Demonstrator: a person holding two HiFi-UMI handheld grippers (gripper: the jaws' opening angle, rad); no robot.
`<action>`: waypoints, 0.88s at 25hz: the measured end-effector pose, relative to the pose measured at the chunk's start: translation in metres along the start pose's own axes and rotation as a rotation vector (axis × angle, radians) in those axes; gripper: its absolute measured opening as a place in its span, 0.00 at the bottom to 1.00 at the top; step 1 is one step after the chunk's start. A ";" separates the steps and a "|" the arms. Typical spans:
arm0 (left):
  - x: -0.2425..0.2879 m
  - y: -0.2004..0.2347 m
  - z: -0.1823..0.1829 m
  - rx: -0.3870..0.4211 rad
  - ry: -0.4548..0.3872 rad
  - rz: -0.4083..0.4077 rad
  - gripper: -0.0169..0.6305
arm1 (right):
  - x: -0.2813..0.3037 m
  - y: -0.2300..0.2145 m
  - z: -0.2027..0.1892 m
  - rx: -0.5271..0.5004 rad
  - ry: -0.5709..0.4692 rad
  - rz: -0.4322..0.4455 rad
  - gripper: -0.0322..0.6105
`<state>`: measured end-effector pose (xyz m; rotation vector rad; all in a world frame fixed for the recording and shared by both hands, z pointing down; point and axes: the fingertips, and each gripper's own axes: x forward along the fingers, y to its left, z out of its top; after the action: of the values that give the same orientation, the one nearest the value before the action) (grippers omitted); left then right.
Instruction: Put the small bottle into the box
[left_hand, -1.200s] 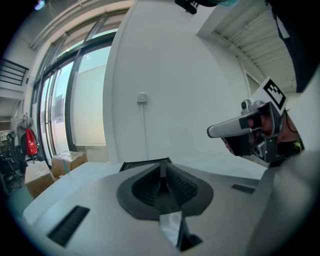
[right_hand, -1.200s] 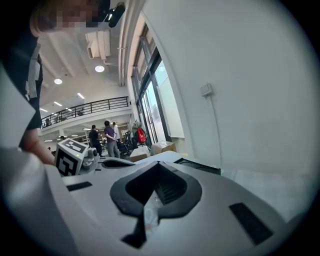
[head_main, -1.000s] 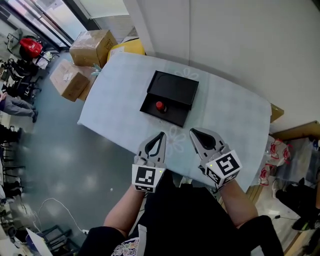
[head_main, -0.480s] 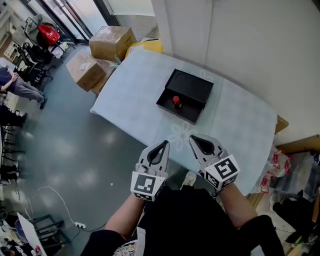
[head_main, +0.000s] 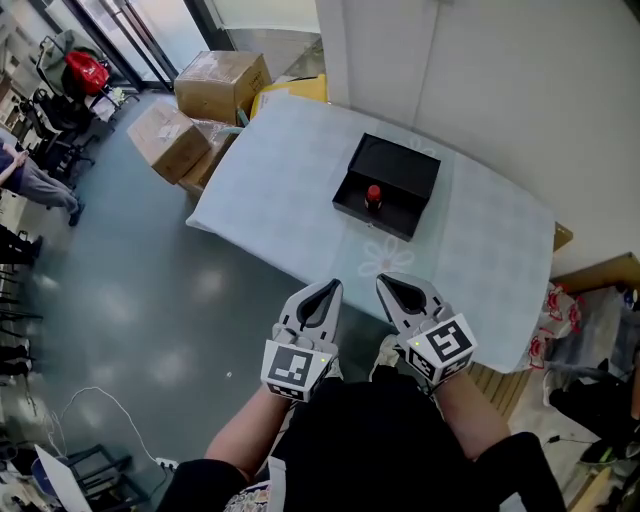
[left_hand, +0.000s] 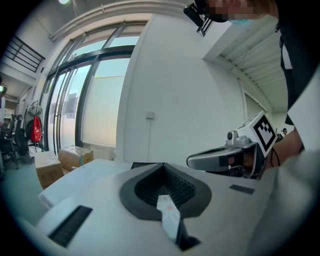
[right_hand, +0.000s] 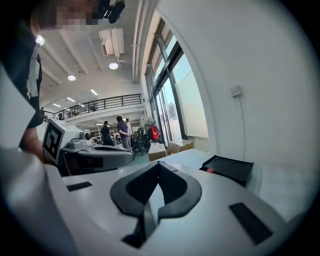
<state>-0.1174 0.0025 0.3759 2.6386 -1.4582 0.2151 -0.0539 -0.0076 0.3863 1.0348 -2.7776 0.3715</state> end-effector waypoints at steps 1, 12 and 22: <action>-0.004 0.002 -0.002 0.000 0.001 -0.014 0.04 | 0.001 0.005 -0.001 -0.002 0.002 -0.012 0.06; -0.013 0.008 -0.014 -0.005 0.003 -0.172 0.04 | -0.005 0.019 -0.014 0.023 0.002 -0.182 0.06; -0.014 0.007 -0.024 0.002 0.011 -0.242 0.04 | -0.007 0.025 -0.017 0.036 -0.019 -0.249 0.06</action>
<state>-0.1317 0.0143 0.3968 2.7779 -1.1205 0.2055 -0.0640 0.0203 0.3966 1.3787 -2.6226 0.3795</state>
